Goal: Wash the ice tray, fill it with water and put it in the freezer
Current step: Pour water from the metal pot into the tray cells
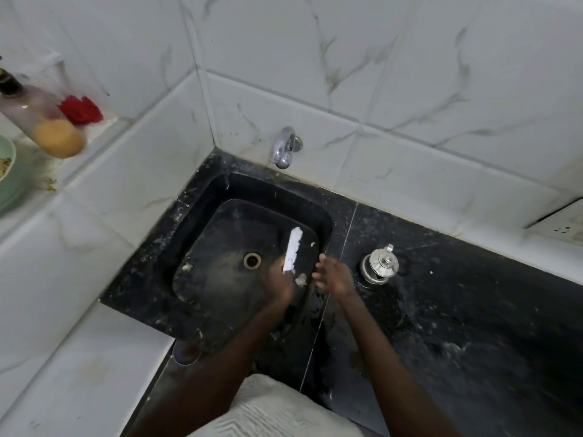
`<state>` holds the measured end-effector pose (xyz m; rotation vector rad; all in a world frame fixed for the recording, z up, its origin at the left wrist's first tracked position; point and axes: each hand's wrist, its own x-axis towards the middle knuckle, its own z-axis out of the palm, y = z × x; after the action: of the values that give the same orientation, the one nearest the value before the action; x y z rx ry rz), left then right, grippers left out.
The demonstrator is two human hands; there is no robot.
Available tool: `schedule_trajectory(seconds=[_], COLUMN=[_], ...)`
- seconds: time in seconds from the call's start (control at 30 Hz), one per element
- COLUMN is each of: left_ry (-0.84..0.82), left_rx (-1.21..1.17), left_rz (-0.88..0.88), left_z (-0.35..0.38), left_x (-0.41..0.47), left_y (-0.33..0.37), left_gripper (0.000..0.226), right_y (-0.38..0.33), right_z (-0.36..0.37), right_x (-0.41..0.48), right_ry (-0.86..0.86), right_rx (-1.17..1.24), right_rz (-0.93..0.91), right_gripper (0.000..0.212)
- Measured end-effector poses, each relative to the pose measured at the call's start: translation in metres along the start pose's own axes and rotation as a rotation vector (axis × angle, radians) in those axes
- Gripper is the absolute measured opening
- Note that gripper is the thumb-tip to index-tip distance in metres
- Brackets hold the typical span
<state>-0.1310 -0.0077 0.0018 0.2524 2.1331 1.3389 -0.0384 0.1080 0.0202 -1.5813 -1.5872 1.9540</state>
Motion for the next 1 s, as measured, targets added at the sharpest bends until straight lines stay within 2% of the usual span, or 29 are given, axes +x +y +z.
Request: schedule_trajectory(seconds=[0.07,0.13,0.23,0.3,0.4,0.6,0.7,0.8,0.87,1.0], left_ry=[-0.003,-0.072,-0.198,-0.239,-0.316,-0.419,-0.449,-0.361,-0.264,-0.141], left_rx=[0.126,0.230,0.508,0.669,0.816,1.007,1.092,1.140,1.128,1.052], left_rz=[0.214,0.361,0.617,0.763,0.886,0.948,0.892,0.896,0.838,0.582], left_z=[0.013,0.019,0.031,0.041,0.057,0.078,0.081,0.081,0.079,0.072], left_x=[-0.024,-0.043,-0.067,-0.077,-0.091,-0.115,-0.117,-0.119,-0.122,-0.132], left_y=[-0.009,-0.018,-0.034,-0.045,-0.050,-0.058,-0.071,-0.084,-0.091,-0.095], left_gripper=[0.037,0.041,0.052,0.050,0.049,0.054,0.053,0.053,0.052,0.058], right_y=[-0.002,0.002,0.023,0.045,0.073,0.101,0.117,0.128,0.134,0.143], right_z=[-0.018,-0.041,-0.078,-0.100,-0.128,-0.158,-0.170,-0.178,-0.183,-0.190], right_x=[-0.010,-0.021,-0.033,-0.038,-0.049,-0.061,-0.056,-0.053,-0.052,-0.050], right_ry=[0.042,0.086,0.132,0.145,0.173,0.165,0.147,0.146,0.158,0.199], right_rx=[0.183,0.295,0.308,0.296,0.281,0.237,0.178,0.133,0.118,0.111], right_rz=[-0.009,0.020,0.043,0.057,0.100,0.144,0.125,0.104,0.081,0.053], right_gripper=[0.030,0.036,0.028,0.020,0.011,0.015,0.017,0.019,0.019,0.018])
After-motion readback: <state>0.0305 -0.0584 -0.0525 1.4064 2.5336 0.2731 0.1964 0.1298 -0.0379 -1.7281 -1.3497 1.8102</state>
